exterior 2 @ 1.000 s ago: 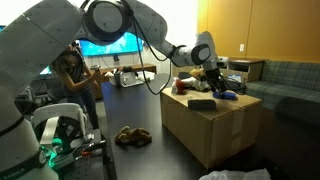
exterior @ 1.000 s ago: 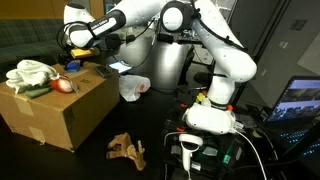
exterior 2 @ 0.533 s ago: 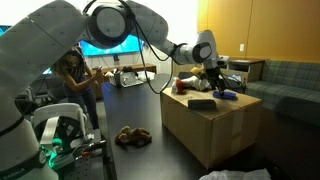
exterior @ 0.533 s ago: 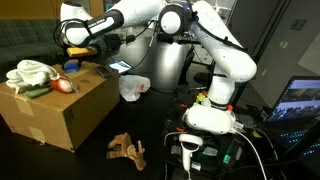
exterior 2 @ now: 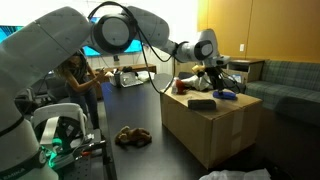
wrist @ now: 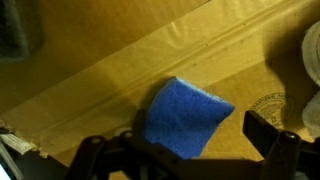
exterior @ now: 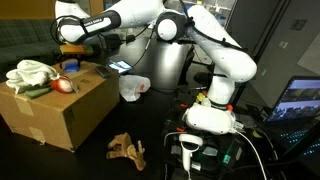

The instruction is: Retrieve the stuffed deer from the box and place it on the table. Lift the black object on the table and position it on top of the box. Take the plastic on the box and place it to the right of the table. Grab the red toy and the towel, then place them on the box. Lastly, pick up the blue object from the box and place it on the table.

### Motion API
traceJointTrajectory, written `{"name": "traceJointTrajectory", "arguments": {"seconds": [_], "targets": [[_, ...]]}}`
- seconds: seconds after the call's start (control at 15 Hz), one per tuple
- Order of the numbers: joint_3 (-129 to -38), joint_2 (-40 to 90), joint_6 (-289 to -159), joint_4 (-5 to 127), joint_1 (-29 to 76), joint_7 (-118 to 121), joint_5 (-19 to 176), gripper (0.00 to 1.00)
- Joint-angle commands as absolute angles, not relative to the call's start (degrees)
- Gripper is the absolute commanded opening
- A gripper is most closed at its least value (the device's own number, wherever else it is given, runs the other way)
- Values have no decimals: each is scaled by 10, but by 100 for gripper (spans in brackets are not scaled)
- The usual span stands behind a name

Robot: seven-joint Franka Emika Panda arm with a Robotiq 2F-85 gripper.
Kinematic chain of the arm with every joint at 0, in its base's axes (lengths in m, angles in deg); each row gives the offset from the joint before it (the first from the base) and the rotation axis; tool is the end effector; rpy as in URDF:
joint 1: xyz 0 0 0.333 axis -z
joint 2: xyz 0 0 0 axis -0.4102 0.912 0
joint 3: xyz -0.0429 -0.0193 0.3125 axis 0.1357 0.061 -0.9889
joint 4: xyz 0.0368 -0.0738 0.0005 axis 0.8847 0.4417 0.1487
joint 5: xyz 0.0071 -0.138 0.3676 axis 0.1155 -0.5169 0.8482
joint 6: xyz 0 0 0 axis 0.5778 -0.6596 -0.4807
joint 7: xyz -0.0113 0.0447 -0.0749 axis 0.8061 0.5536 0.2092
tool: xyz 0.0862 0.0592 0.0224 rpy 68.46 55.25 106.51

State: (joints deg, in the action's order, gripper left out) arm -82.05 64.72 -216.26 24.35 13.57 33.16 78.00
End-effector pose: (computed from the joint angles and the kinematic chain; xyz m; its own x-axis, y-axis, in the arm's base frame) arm 0.8025 0.1005 0.2969 0.8512 -0.4357 0.2925 -0.4427 -0.8955 -0.0454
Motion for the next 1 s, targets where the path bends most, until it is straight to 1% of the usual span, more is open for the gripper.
{"name": "traceJointTrajectory", "arguments": {"seconds": [0.0,0.4,0.53,0.6,0.73,0.8,0.87,0.93], "targets": [[-796,693,-2114,153,121,399,773,100],[-755,734,-2042,90,93,493,714,100],[-747,747,-2013,72,85,509,690,87],[-747,752,-1999,64,83,512,682,73],[-746,761,-1988,56,82,511,680,51],[-749,763,-1985,52,84,507,680,44],[-753,764,-1984,50,87,503,684,40],[-754,766,-1982,47,89,502,686,39]]}}
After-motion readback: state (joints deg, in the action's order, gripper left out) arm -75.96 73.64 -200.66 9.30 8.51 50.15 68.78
